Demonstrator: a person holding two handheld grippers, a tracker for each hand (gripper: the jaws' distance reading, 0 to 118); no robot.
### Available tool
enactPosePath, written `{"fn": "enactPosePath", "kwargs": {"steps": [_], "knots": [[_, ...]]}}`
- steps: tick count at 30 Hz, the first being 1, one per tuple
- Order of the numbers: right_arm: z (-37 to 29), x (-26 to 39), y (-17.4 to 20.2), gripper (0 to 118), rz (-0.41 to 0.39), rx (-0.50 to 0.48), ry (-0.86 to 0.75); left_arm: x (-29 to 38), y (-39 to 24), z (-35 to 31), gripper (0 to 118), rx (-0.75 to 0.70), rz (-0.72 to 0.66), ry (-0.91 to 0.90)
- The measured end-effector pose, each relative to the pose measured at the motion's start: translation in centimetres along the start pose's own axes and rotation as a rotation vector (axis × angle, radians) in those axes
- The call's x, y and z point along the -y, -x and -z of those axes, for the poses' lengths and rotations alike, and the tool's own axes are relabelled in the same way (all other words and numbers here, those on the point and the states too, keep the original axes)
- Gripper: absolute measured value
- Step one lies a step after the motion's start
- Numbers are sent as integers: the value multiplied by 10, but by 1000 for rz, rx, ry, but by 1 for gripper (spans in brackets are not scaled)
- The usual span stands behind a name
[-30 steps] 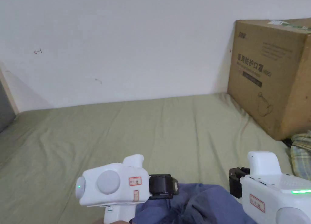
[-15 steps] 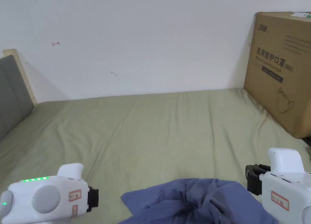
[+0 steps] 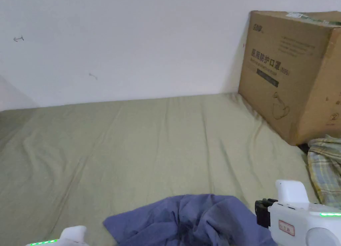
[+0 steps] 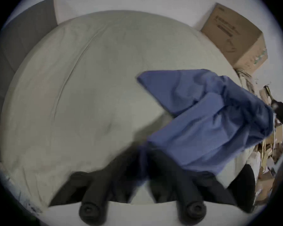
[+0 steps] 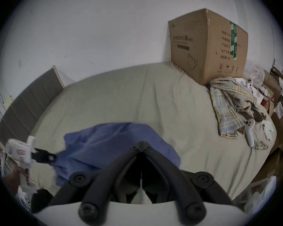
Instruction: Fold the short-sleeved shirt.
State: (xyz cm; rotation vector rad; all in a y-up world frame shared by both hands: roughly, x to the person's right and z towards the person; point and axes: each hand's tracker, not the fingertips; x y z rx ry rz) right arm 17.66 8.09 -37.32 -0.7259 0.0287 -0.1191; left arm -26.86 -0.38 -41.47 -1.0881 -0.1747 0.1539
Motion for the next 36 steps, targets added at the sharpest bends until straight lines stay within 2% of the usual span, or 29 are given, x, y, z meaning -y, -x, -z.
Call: {"fn": "enactPosePath", "kwargs": {"steps": [2,5,6,8,9,11,14,16,17,18,19,21,22,25,31,34,36], "knots": [[20,-2,-15,0,-26,1,74,5,-2,-20,2,-41,-23,-79],[51,-9,-38,0,23,-17,169,9,3,-49,2,-28,-6,-164],[65,-13,-44,9,48,-21,228,10,5,-56,2,-23,-5,-173],[87,-12,-60,65,143,-5,301,10,11,-67,2,-21,5,-167],[95,-9,-70,69,202,9,293,11,12,-72,2,-29,17,-172],[112,-6,-82,69,226,79,332,11,18,-78,2,-60,47,-186],[132,4,-83,69,120,79,475,11,27,-83,2,-59,54,-182],[129,9,-72,43,33,34,497,14,32,-86,2,-30,29,-187],[122,7,-67,17,-20,40,453,15,33,-88,2,-15,22,-194],[115,4,-61,4,-51,-17,420,16,34,-90,2,-4,19,-197],[105,2,-54,4,-76,-31,397,18,34,-91,2,-4,23,-202],[88,-7,-43,4,-99,-136,383,18,36,-98,2,-16,26,-219],[77,-13,-40,4,-113,-145,358,16,38,-104,2,-12,27,-231],[37,-45,-41,4,-151,-132,256,0,50,-134,2,-22,16,-360],[-40,-130,-75,4,-66,-114,85,-67,71,-217,2,-90,35,-462],[-75,-178,-83,4,-113,-61,-18,-106,72,-260,2,-165,75,-534],[-98,-212,-83,4,-101,-35,-65,-133,71,-285,2,-156,73,-555]]}}
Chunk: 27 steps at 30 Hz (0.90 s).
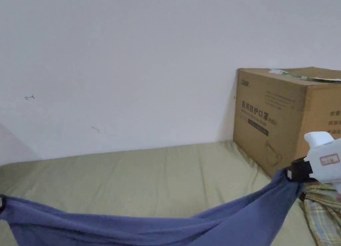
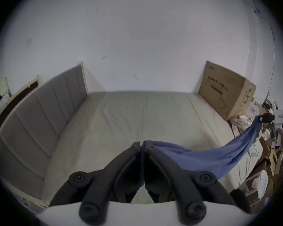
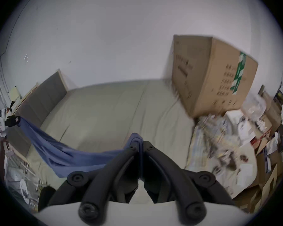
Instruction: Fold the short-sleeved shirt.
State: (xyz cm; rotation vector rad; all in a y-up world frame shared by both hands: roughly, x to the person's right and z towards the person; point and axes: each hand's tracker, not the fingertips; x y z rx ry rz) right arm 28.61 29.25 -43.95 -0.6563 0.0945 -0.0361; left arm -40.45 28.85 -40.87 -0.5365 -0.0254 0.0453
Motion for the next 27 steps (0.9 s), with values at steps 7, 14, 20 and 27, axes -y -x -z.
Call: {"fn": "enactPosePath", "kwargs": {"steps": [7,14,20,27], "knots": [[-41,-119,-7,4,7,79,-158,-106,8,-2,2,-5,-86,-97],[-25,-212,-3,4,66,123,-269,-179,-8,45,2,-44,-67,-152],[36,-256,-7,4,95,164,-338,-213,-15,118,2,-81,-122,-210],[144,-225,-19,4,131,160,-404,-190,-19,214,2,-145,-155,-282]]}}
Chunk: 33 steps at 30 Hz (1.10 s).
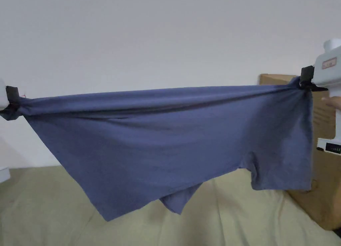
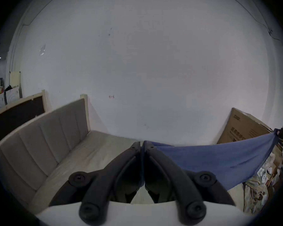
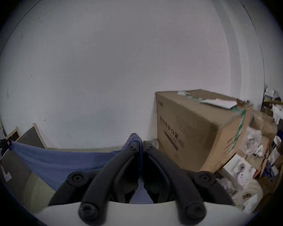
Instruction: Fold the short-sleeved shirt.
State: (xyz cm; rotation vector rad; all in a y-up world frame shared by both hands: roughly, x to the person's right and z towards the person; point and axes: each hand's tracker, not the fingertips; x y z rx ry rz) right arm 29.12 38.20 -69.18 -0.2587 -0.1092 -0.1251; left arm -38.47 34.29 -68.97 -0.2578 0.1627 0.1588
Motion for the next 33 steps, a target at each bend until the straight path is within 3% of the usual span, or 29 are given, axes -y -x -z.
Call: {"fn": "enactPosePath", "kwargs": {"steps": [3,8,11,13,15,17,20,23,27,31,33], "knots": [[36,88,-17,4,100,-15,26,73,10,36,2,7,-31,111],[68,280,-53,4,184,24,408,249,45,66,2,-24,-79,466],[47,376,-70,4,114,30,591,348,66,56,2,-53,7,716],[20,419,-81,4,59,24,695,393,85,33,2,-30,-22,816],[-9,439,-97,4,84,-52,721,387,105,-3,2,64,-173,604],[-30,440,-119,4,108,-83,646,387,118,-23,2,59,-187,700],[-65,444,-135,4,78,-89,729,387,129,-67,2,84,-130,741],[-112,446,-134,4,1,-107,776,390,136,-108,2,113,-32,794],[-159,451,-134,4,-112,-128,863,393,151,-155,2,150,-34,871],[-177,451,-123,4,-224,-154,942,388,158,-172,2,167,-1,924],[-175,452,-117,5,-237,-139,963,388,153,-174,2,178,18,934]]}}
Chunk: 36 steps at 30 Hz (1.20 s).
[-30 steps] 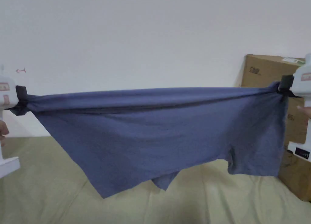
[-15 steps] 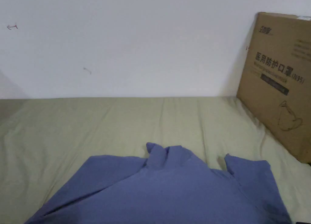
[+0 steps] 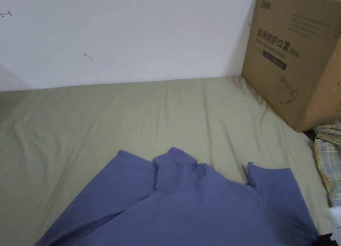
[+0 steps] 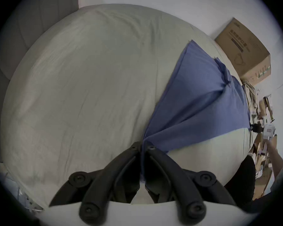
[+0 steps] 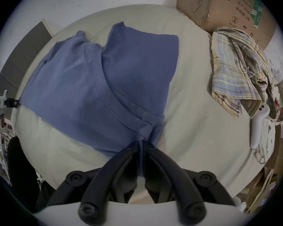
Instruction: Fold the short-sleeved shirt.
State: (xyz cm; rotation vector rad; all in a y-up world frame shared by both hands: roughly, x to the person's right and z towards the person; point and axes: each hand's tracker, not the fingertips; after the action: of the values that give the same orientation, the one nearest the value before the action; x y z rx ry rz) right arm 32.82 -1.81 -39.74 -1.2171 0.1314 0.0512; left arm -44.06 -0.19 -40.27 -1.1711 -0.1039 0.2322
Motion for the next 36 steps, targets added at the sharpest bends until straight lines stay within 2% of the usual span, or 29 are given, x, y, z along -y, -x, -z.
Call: {"fn": "enactPosePath", "kwargs": {"steps": [1,2,3,4,5,6,9,11,12,16,20,21,22,23,24,26,28,30,32,33,34,35,36], "knots": [[1,-5,6,8,11,48,9,-1,-5,0,2,-4,4,5],[1,-9,10,17,24,81,34,-4,-9,0,5,-18,14,6],[0,-14,14,33,42,102,40,-4,-12,0,27,-34,19,5],[-2,-18,15,48,64,107,39,-6,-14,-1,61,-42,14,3],[-5,-21,19,68,79,149,46,-6,-14,-1,97,-41,3,11],[-7,-27,20,91,106,151,72,-6,-16,-7,107,-8,-9,4],[-34,-29,23,91,213,14,-15,-10,-26,-26,104,28,-32,-43],[-54,-34,33,91,199,24,-86,-12,-34,-44,104,51,-33,-74],[-80,-32,51,91,184,42,-132,-14,-39,-53,104,77,-35,-99],[-115,-41,71,91,157,-19,-228,-12,-52,-73,104,219,-60,-133],[-122,-49,88,90,136,-18,-242,-2,-65,-81,103,195,-45,-147],[-122,-49,92,82,120,-24,-236,-1,-64,-83,88,192,-49,-152],[-122,-49,98,60,88,-27,-235,0,-62,-86,60,204,-64,-144],[-122,-48,104,25,52,-24,-251,1,-61,-87,19,194,-73,-133],[-119,-50,106,1,23,-18,-265,2,-61,-88,0,161,-82,-128],[-118,-50,116,0,1,-3,-281,6,-61,-91,0,3,-26,-158],[-114,-55,120,0,-3,-54,-288,7,-55,-90,0,-71,54,-152],[-110,-60,128,0,-5,-54,-288,7,-46,-85,0,-164,38,-157],[-103,-66,131,0,-17,-64,-275,8,-33,-71,0,-168,-11,-144],[-100,-68,135,0,-26,-71,-265,9,-27,-65,8,-141,-37,-133],[-97,-70,139,0,-35,-73,-256,10,-22,-57,31,-125,-48,-114],[-95,-71,142,0,-43,-73,-248,8,-14,-41,71,-130,-48,-90],[-90,-74,141,0,-50,-77,-240,10,-12,-28,118,-146,-39,-50]]}}
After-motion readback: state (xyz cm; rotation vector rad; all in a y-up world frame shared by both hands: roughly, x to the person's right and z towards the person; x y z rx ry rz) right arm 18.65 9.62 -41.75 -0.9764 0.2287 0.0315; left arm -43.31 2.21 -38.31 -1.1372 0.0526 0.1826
